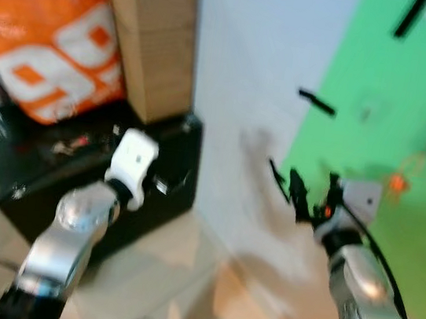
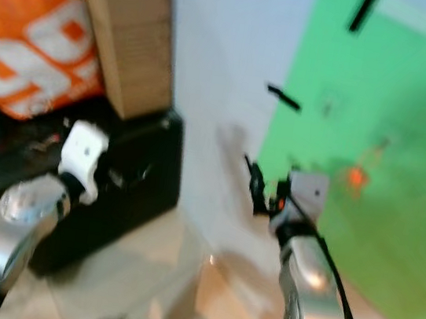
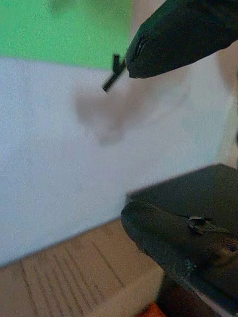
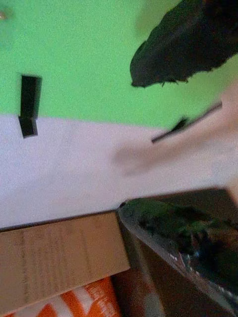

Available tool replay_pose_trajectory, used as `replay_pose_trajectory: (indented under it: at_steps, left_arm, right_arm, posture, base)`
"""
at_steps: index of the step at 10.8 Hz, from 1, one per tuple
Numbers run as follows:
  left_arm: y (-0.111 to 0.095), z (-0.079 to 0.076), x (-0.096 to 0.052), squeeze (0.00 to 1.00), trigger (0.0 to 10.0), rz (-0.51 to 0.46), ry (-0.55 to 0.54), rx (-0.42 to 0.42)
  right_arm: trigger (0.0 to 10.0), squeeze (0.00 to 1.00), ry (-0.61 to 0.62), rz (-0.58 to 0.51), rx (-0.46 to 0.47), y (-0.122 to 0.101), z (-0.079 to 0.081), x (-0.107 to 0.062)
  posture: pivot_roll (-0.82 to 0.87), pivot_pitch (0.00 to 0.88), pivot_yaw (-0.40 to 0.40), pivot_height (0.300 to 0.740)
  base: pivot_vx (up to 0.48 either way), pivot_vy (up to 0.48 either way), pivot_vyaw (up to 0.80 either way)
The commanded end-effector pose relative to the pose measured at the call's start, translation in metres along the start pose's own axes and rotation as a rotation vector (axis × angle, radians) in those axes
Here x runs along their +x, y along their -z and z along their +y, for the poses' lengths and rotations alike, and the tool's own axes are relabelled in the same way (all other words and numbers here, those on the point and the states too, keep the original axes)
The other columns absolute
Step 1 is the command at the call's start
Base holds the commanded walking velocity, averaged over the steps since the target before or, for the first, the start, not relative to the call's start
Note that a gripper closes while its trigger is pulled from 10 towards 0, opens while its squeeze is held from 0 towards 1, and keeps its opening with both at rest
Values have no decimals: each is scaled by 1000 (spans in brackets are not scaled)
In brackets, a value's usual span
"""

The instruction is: Hang keys on a hook

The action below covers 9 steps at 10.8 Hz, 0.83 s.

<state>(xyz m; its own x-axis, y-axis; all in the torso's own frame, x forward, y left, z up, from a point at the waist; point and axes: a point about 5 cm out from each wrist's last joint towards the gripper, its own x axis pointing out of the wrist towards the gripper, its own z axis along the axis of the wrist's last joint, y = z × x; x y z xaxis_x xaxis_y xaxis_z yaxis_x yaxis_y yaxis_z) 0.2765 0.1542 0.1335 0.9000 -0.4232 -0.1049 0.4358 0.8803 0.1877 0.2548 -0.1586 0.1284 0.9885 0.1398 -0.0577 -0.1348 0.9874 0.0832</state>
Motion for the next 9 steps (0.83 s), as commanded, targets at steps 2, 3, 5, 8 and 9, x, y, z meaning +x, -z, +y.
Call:
replay_pose_trajectory:
  at_steps: [2, 3, 5, 8, 9]
  left_arm:
    - [-5, 3, -1, 0, 10000, -15, -54, 0]
    - [-5, 5, -1, 0, 10000, -15, -72, -2]
    - [-6, 7, -1, 0, 10000, -11, -88, -6]
    - [-6, 7, 0, 0, 10000, -10, -92, -7]
    - [-6, 8, 0, 0, 10000, -8, -94, -9]
  right_arm:
    - [10000, 1000, -7, 19, 7, 3, 0, 0]
    - [10000, 1000, 32, 21, -27, 5, -6, -1]
    - [10000, 1000, 61, 65, -23, 9, -11, -2]
    - [10000, 1000, 28, 61, -29, 9, -8, -3]
    - [10000, 1000, 15, 61, -29, 10, -7, -3]
  posture:
    - [-111, 0, 7, 732]
    - [-112, 0, 10, 732]
    - [-116, 0, 13, 732]
    - [-115, 0, 13, 732]
    - [-114, 0, 12, 732]
  base:
    - [0, 0, 800]
    - [0, 0, 800]
    - [0, 0, 800]
    - [0, 0, 800]
    - [0, 0, 800]
